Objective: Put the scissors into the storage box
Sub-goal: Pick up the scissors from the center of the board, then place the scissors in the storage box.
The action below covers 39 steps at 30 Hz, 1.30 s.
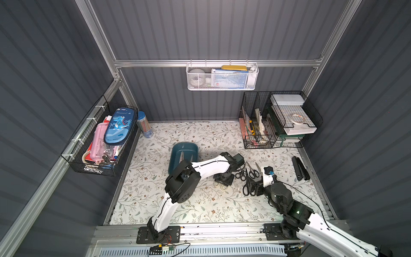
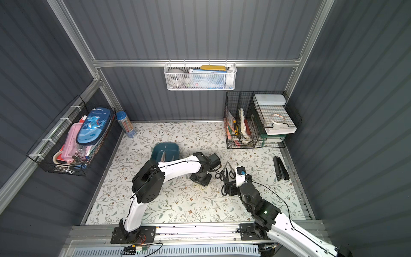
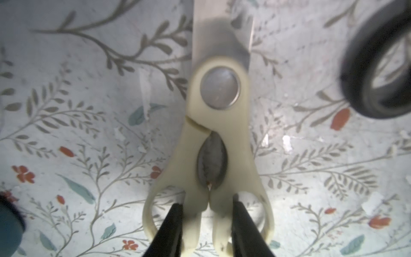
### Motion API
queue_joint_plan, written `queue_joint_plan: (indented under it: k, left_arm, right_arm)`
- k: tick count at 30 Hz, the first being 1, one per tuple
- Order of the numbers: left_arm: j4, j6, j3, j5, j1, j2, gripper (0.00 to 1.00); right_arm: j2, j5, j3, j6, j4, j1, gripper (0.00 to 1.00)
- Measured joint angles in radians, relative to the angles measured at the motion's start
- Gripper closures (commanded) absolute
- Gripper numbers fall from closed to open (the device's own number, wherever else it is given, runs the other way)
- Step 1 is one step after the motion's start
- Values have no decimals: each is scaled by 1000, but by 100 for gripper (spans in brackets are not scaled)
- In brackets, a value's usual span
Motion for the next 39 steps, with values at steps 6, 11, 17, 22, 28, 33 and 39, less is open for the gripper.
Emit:
queue_joint_plan:
  k: [6, 11, 17, 22, 28, 33, 39]
  left_arm:
    - [-36, -8, 79, -32, 9, -36, 73]
    - [-82, -6, 113, -60, 68, -118, 73]
    - [-102, 26, -8, -121, 259, -293, 71]
    - [-102, 68, -136, -161, 433, -379, 70]
    - [-57, 122, -299, -158, 571, -406, 71]
    - [0, 147, -366, -130, 583, -374, 71]
    - [69, 151, -376, -98, 582, -347, 71]
  right_arm:
    - [0, 0, 0, 0, 0, 0, 1]
    - [0, 0, 0, 0, 0, 0, 1]
    - [0, -3, 0, 0, 0, 0, 1]
    - [0, -4, 0, 0, 0, 0, 1]
    - [0, -7, 0, 0, 0, 0, 1]
    - [0, -8, 0, 0, 0, 0, 1]
    - [1, -11, 0, 0, 0, 0, 1]
